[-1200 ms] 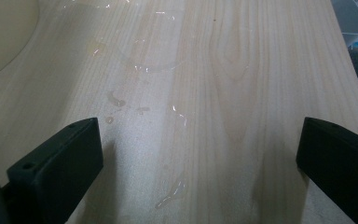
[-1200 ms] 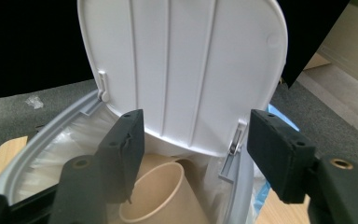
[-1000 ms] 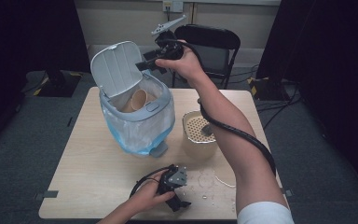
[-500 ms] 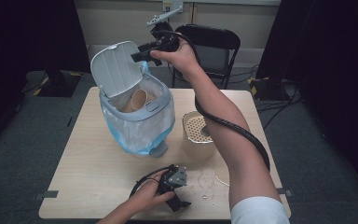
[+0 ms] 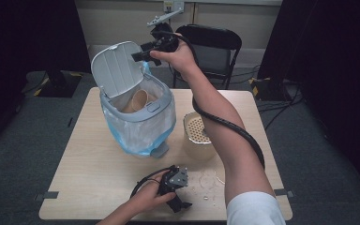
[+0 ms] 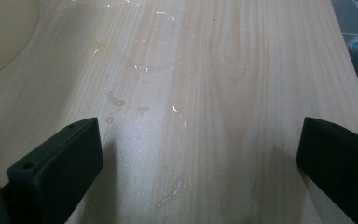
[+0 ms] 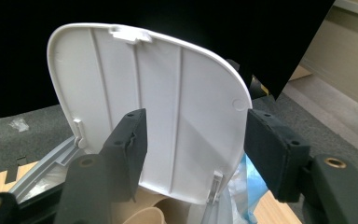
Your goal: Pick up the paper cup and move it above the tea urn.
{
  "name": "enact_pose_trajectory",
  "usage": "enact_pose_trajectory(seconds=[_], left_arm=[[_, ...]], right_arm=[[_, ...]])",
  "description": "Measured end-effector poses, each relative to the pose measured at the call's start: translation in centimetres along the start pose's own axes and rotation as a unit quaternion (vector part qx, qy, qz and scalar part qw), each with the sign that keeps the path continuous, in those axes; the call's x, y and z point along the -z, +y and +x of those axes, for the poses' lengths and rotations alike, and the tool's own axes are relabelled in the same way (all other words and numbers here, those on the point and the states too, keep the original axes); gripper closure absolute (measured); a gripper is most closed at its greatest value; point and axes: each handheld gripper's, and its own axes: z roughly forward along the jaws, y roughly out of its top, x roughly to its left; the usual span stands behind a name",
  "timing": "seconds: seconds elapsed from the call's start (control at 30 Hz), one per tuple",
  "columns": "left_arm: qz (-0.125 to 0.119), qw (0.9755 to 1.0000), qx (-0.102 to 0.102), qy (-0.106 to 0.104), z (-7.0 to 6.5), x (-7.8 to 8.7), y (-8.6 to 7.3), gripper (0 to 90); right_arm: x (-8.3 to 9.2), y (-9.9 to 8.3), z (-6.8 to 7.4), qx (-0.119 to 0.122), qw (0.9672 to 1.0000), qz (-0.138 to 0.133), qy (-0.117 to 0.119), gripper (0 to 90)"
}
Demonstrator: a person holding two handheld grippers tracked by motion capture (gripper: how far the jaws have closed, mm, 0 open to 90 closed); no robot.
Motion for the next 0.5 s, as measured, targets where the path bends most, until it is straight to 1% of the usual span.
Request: enact_pose_trajectory(seconds=[0.07, 0.2, 0.27, 0.37, 0.43, 0.47, 0.5], left_arm=[[0.001, 1.0000, 0.000, 0.000, 0.0, 0.0, 0.0, 0.0], [0.001, 1.0000, 0.000, 0.000, 0.0, 0.0, 0.0, 0.0], [0.000, 1.0000, 0.000, 0.000, 0.0, 0.0, 0.0, 0.0], [0.001, 1.0000, 0.005, 0.005, -0.1, 0.1, 0.0, 0.0], [0.013, 0.9999, 0.006, 0.004, -0.2, 0.2, 0.1, 0.0], [0.026, 0.9996, 0.004, -0.001, -0.2, 0.3, 0.3, 0.0], [0.028, 0.9996, 0.009, -0.006, -0.3, 0.4, 0.4, 0.0]], right_arm=[[-0.2, -0.2, -0.1, 0.001, 1.0000, 0.002, 0.001, 40.1], [-0.4, -1.0, 0.2, 0.003, 0.9999, 0.012, 0.006, 36.8], [-0.1, -1.5, 0.4, 0.008, 0.9998, 0.016, 0.008, 35.3], [0.7, -2.5, 0.9, 0.002, 0.9998, 0.015, 0.010, 28.6], [1.4, -3.2, 1.1, -0.001, 0.9999, 0.012, 0.008, 25.0], [1.8, -3.5, 1.2, -0.002, 0.9999, 0.014, 0.009, 23.3], [2.4, -3.9, 1.3, -0.001, 0.9999, 0.014, 0.005, 20.6]])
